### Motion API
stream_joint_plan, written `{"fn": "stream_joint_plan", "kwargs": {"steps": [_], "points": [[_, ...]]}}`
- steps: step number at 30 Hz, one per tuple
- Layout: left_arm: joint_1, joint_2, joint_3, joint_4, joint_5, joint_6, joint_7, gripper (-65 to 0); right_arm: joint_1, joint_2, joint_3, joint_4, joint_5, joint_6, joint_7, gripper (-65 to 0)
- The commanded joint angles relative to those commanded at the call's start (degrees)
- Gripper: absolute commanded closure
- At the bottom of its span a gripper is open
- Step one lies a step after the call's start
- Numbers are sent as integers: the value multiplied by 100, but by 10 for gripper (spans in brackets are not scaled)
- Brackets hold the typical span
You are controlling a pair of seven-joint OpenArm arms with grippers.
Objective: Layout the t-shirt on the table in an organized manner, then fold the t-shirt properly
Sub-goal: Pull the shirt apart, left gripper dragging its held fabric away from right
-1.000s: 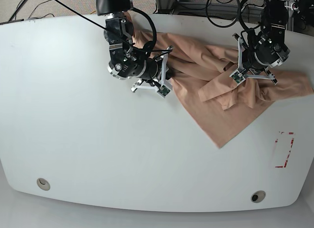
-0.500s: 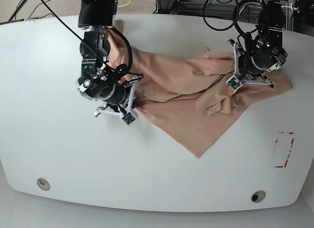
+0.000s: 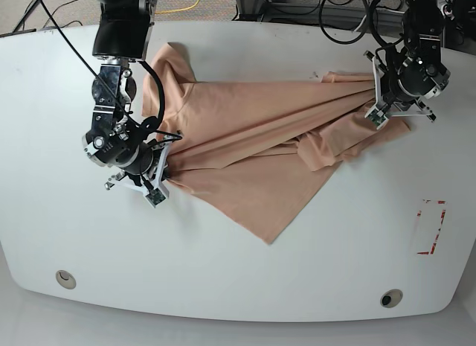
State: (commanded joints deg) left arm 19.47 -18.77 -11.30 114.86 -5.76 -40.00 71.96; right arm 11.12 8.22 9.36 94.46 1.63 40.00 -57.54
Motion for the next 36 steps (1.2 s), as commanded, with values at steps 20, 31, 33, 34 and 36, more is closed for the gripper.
{"fn": "stream_joint_plan", "kwargs": {"steps": [20, 31, 33, 34, 36], "points": [[1398, 0, -422, 0, 0, 0, 9, -106, 0, -53, -9, -290, -9, 0, 193, -179], [624, -35, -615, 0, 35, 0, 193, -421, 44, -246, -18, -18, -18, 0, 167, -545], [378, -176, -615, 0, 9, 0, 334, -421, 35, -264, -18, 123, -9, 0, 149, -545], [281, -220, -615, 0, 9, 0, 369, -421, 35, -290, -18, 185, -9, 0, 141, -545], [-18, -299, -615, -9, 9, 0, 396, -421, 26, -387, -18, 360, -18, 0, 35, -545]]}}
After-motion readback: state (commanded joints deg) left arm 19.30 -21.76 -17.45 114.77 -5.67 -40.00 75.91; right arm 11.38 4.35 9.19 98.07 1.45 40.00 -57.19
